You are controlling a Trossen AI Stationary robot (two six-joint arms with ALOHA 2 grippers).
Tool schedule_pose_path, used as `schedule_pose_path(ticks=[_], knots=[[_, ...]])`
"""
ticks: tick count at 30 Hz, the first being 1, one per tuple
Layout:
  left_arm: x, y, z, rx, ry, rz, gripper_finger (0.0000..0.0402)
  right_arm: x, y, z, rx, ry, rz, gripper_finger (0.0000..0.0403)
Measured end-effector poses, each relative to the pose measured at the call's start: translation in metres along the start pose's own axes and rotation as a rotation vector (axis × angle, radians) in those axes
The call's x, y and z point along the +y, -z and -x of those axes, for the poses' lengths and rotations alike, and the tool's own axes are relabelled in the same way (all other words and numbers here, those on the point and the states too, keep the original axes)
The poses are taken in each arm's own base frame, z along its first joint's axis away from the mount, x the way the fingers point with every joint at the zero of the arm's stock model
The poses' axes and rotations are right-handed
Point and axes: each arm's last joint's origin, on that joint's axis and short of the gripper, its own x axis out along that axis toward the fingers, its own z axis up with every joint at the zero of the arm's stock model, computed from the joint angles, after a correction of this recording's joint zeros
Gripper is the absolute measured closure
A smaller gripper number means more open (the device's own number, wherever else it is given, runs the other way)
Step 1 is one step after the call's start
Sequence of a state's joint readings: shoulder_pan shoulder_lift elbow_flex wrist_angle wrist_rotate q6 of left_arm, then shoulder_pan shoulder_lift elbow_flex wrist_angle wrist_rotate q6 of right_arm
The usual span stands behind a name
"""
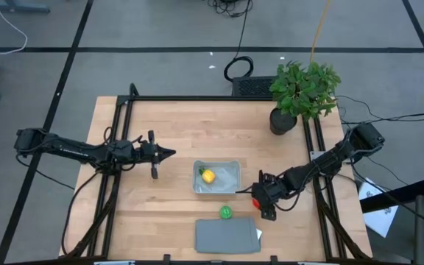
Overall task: Pick and placing Produce into tupperware
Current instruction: Put the red tomato into the gray bin
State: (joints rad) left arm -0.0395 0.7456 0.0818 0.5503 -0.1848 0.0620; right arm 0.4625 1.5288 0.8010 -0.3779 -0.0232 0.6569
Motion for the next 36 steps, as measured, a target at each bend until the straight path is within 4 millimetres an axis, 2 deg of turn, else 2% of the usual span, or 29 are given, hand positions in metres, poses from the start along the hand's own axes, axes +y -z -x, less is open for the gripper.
schedule_pose_path(ticks=[9, 16, 23, 30, 36], knots=[[0.0, 0.0, 0.0, 0.0, 0.0, -0.005, 0.0382, 0.002, -0.019, 0.015, 0.008, 0.017, 0.029, 0.0154], [0.0, 0.0, 0.0, 0.0, 0.0, -0.005, 0.0382, 0.007, -0.046, 0.043, 0.007, 0.035, 0.103, 0.0154], [0.0, 0.0, 0.0, 0.0, 0.0, -0.005, 0.0382, 0.007, -0.077, 0.073, -0.069, 0.028, 0.196, 0.0155], [0.0, 0.0, 0.0, 0.001, 0.0, -0.011, 0.0382, -0.012, -0.109, 0.096, -0.183, 0.047, 0.287, 0.0161], [0.0, 0.0, 0.0, 0.001, 0.0, -0.012, 0.0382, -0.035, -0.125, 0.104, -0.248, 0.088, 0.385, 0.016]])
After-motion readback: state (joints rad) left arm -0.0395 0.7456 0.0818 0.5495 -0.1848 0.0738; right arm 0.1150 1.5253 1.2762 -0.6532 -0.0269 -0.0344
